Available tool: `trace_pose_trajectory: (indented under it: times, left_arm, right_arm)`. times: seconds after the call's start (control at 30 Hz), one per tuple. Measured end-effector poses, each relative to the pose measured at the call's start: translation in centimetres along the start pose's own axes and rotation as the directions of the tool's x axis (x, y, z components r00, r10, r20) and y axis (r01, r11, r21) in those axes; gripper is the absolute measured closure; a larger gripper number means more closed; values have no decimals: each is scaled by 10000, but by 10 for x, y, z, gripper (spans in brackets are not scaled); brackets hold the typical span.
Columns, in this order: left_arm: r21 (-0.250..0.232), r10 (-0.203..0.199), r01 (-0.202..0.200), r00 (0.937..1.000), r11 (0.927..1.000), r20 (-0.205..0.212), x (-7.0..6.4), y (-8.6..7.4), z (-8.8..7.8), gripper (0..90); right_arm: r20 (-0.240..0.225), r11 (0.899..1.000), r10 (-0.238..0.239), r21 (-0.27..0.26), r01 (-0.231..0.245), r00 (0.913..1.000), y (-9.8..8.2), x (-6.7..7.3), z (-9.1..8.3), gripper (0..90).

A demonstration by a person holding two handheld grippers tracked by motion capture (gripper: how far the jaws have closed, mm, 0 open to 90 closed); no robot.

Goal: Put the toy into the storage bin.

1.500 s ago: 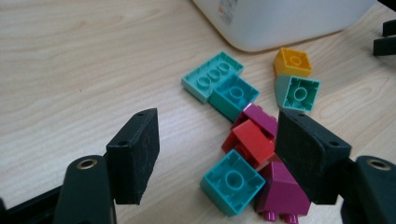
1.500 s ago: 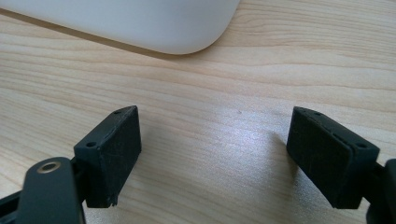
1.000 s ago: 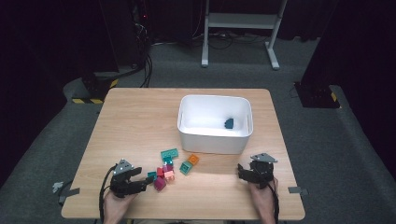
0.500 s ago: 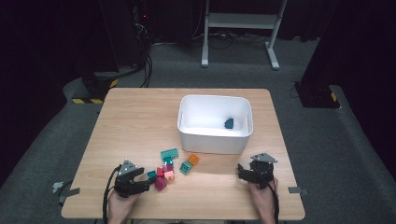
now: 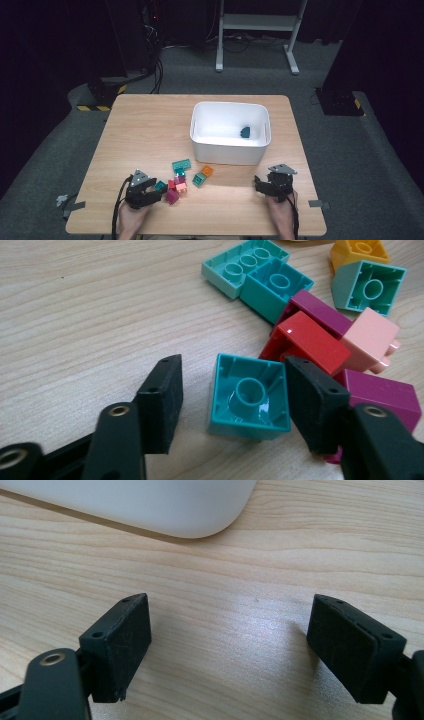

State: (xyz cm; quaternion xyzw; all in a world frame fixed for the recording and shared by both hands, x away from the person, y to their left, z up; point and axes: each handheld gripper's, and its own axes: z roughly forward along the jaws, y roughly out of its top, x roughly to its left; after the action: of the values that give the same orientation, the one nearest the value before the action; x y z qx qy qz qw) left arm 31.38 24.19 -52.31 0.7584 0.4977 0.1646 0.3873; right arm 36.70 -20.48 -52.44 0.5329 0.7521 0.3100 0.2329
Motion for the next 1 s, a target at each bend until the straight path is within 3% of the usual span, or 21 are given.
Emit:
trace_pose_trajectory:
  times: [0.27, 0.73, 1.0]
  left_arm:
    - [-7, 106, -106, 9998, 9999, -183, 0, 0, 2, 565]
    - [-77, 53, -54, 9999, 10000, -137, 1, 3, -3, 577]
    - [-278, -114, 114, 9999, 9995, -2, 5, 14, -12, 577]
  right_arm:
    - [-12, 10000, 2, -9, -2, 10000, 0, 0, 0, 176]
    - [1, 10000, -2, -1, 2, 10000, 0, 0, 0, 176]
    - [1, 10000, 2, -1, -2, 10000, 0, 0, 0, 176]
